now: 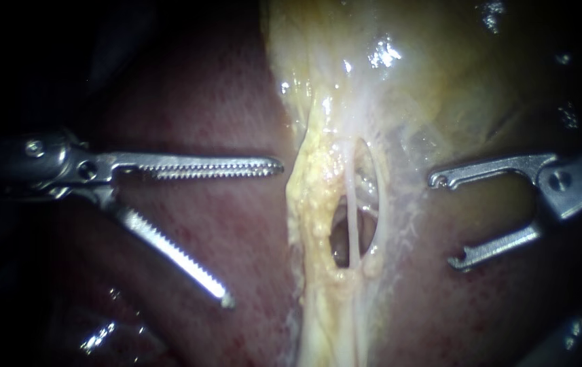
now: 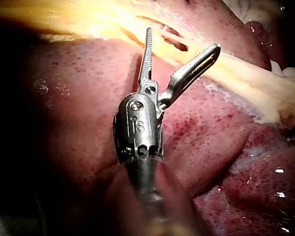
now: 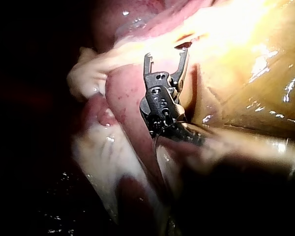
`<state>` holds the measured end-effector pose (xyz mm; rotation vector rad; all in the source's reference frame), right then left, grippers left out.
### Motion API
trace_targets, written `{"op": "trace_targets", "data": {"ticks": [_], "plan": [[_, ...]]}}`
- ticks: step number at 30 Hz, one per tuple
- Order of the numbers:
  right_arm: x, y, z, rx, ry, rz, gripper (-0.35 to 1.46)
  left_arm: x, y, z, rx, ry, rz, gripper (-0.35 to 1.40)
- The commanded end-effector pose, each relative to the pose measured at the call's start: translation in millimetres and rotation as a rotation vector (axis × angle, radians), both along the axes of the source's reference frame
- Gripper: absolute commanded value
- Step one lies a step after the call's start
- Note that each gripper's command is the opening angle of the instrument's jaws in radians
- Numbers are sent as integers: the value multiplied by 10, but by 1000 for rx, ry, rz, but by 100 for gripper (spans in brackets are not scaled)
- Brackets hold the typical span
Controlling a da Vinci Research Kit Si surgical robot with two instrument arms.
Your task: Grabbing gallbladder
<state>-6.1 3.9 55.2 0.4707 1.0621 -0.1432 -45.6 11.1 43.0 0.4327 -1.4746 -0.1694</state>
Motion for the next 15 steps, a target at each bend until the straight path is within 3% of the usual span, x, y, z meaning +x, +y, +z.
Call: {"op": "trace_targets", "data": {"ticks": [1,11,15], "plan": [[0,0,0,0,0,0,58,0,0,-1,0,0,1,119],[-1,0,0,5,-3,2,58,1,1,-4,1,0,0,119],[-1,0,0,5,-3,2,58,0,6,-8,1,12,-28,119]]}}
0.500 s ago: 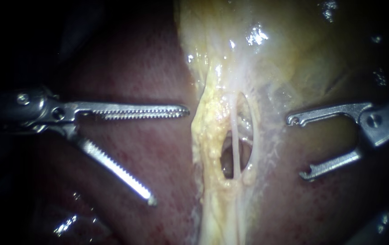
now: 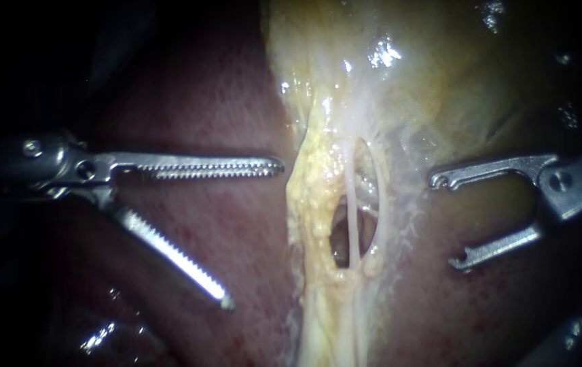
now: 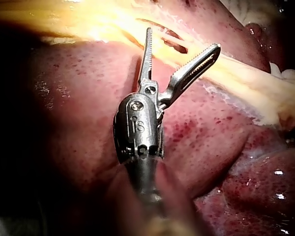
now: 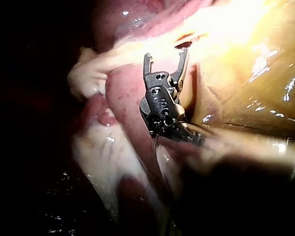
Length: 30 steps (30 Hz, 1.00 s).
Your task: Grabbing gallbladder
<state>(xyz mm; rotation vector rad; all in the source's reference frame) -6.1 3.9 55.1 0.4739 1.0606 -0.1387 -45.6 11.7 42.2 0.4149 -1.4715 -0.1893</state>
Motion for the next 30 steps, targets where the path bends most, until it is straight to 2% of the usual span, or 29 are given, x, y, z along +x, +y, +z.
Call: {"op": "trace_targets", "data": {"ticks": [1,3,9,14,17,21,30], "plan": [[0,0,0,0,0,0,58,-2,3,-1,1,8,-14,119],[0,0,0,0,0,0,58,-4,6,-2,-6,16,-32,119],[0,0,0,0,0,0,58,-15,13,-2,37,66,-59,116],[0,0,0,0,0,0,58,-25,16,0,106,116,-98,109],[0,0,0,0,0,0,58,-28,17,1,150,146,-117,99],[0,0,0,0,0,0,58,-29,17,3,204,184,-141,91],[0,0,0,5,-3,3,58,-26,15,15,254,251,-160,77]]}}
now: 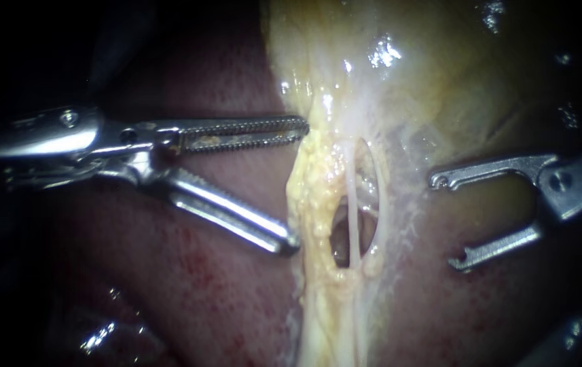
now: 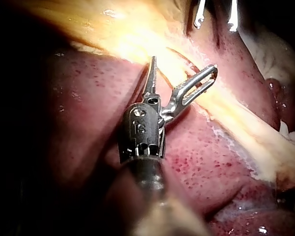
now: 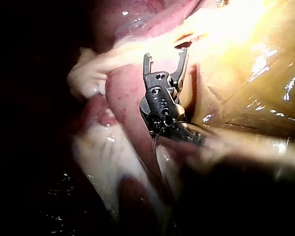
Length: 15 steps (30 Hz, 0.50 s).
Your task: Grabbing gallbladder
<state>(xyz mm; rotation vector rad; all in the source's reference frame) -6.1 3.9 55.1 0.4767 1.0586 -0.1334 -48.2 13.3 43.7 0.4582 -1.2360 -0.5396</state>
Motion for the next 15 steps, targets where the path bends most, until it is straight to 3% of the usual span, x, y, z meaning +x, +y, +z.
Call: {"op": "trace_targets", "data": {"ticks": [1,8,15], "plan": [[0,0,0,0,0,0,58,-1,-1,1,7,6,-1,76],[1,0,0,0,0,0,58,-5,-4,5,66,52,-19,56],[1,0,0,5,-3,3,58,-7,-4,4,91,64,-51,37]]}}
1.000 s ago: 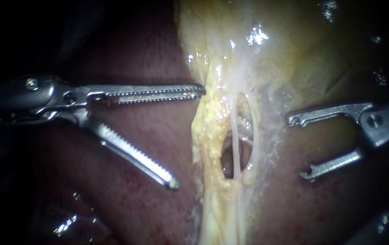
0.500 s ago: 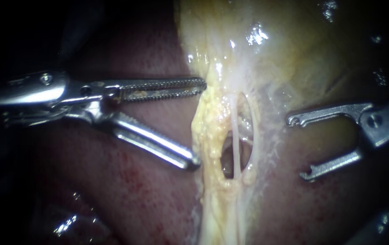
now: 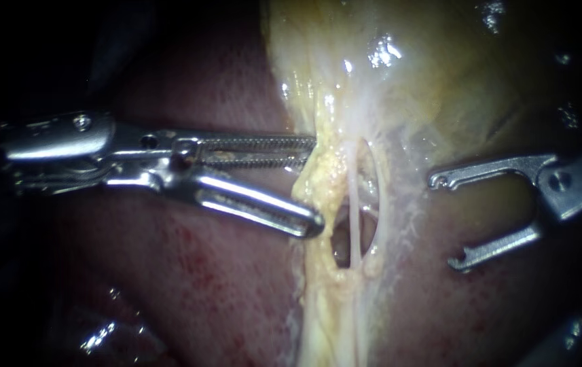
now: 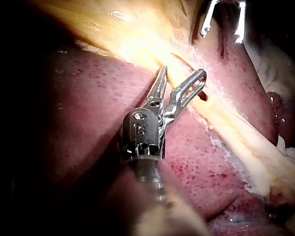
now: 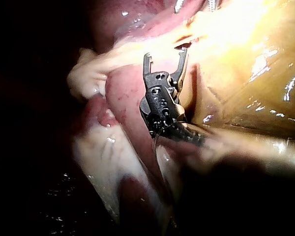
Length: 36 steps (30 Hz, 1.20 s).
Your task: Grabbing gallbladder
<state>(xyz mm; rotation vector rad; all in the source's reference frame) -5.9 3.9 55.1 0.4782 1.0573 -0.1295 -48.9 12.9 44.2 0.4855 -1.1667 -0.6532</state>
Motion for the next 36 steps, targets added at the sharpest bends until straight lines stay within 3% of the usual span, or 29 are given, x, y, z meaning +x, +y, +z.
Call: {"op": "trace_targets", "data": {"ticks": [1,15,22,36], "plan": [[0,0,0,2,-1,1,58,0,0,0,2,2,-7,34],[0,0,0,2,-1,1,58,7,4,13,8,75,-54,-7],[0,0,0,2,-1,1,58,10,-2,26,15,122,-61,-25],[0,0,0,2,-1,1,58,10,-4,24,20,122,-55,-25]]}}
